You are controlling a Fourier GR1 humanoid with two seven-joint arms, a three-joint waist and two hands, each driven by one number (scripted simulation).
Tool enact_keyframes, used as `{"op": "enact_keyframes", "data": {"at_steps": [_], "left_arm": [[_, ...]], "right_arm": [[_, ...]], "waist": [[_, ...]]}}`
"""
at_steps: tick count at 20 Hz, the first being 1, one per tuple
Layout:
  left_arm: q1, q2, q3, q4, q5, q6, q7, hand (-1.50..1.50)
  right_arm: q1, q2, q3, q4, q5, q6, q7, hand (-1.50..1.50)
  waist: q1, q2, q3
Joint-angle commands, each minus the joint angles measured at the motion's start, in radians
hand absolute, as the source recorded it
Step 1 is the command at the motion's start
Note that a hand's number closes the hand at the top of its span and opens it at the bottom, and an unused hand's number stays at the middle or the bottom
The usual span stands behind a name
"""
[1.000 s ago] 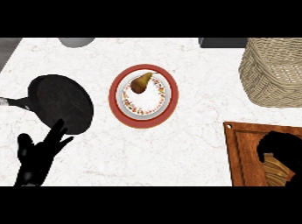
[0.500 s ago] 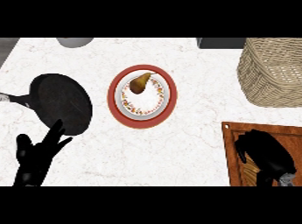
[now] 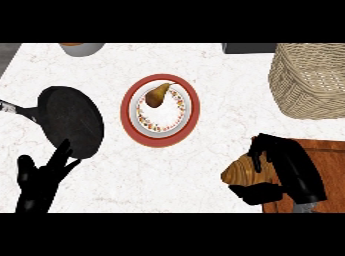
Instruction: Pick the croissant from the cutting board and place it in the basket
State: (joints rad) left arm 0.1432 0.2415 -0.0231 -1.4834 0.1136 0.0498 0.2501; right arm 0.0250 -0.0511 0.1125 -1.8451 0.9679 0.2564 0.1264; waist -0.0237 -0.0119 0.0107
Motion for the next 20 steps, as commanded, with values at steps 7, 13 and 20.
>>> {"op": "enact_keyframes", "data": {"at_steps": [7,13,20], "left_arm": [[-0.007,-0.01,-0.005,0.047,0.003,-0.006,0.059,0.0],[0.0,0.016,0.014,0.032,0.026,-0.052,0.055,0.0],[0.001,-0.02,-0.023,0.051,-0.036,-0.024,0.015,0.0]], "right_arm": [[-0.228,0.05,-0.217,-0.392,-0.34,0.049,0.41,1.5],[-0.51,-0.117,-0.473,-0.326,-0.433,0.115,0.604,1.5],[-0.712,-0.326,-0.629,-0.049,-0.544,0.139,0.614,1.5]], "waist": [[0.01,0.008,-0.012],[0.024,0.01,-0.012],[0.028,0.013,-0.011]]}}
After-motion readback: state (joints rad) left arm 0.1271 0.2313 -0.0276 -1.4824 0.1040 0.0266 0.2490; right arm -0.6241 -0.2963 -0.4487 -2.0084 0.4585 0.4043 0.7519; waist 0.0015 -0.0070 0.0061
